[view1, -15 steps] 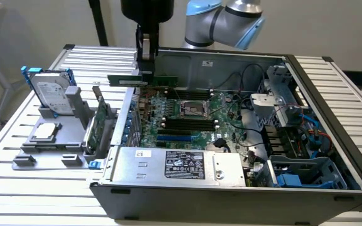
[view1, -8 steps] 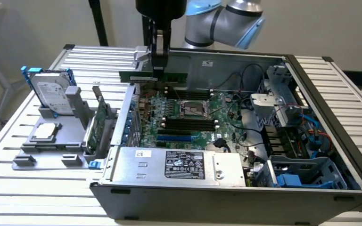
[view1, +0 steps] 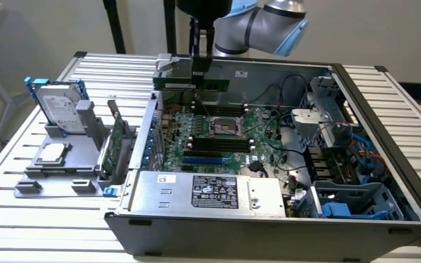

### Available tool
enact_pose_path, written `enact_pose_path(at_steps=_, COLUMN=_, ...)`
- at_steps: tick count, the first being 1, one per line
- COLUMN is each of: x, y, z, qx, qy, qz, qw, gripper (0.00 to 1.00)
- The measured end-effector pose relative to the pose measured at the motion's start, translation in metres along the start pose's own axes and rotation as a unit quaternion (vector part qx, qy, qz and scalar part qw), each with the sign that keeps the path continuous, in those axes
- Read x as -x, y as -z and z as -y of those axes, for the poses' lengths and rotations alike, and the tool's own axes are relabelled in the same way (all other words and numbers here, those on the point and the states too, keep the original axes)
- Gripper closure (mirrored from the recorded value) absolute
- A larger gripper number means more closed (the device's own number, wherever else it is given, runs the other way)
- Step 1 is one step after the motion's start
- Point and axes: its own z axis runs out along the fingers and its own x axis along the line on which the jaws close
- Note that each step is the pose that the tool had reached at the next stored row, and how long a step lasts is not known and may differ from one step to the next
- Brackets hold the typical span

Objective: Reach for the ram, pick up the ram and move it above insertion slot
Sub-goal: 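Pick up the ram and move it above insertion slot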

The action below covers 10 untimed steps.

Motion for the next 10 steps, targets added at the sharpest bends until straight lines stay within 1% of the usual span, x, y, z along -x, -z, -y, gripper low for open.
enact_pose_path(at_steps=6, x=0.012, y=-0.0003, z=0.0173, qx=0.0, qy=0.0, qz=0.0001, qw=1.0, gripper=0.87)
enact_pose_path(at_steps=10, x=0.015, y=-0.0005, z=0.0309, qx=0.0, qy=0.0, qz=0.0001, qw=1.0, gripper=0.87)
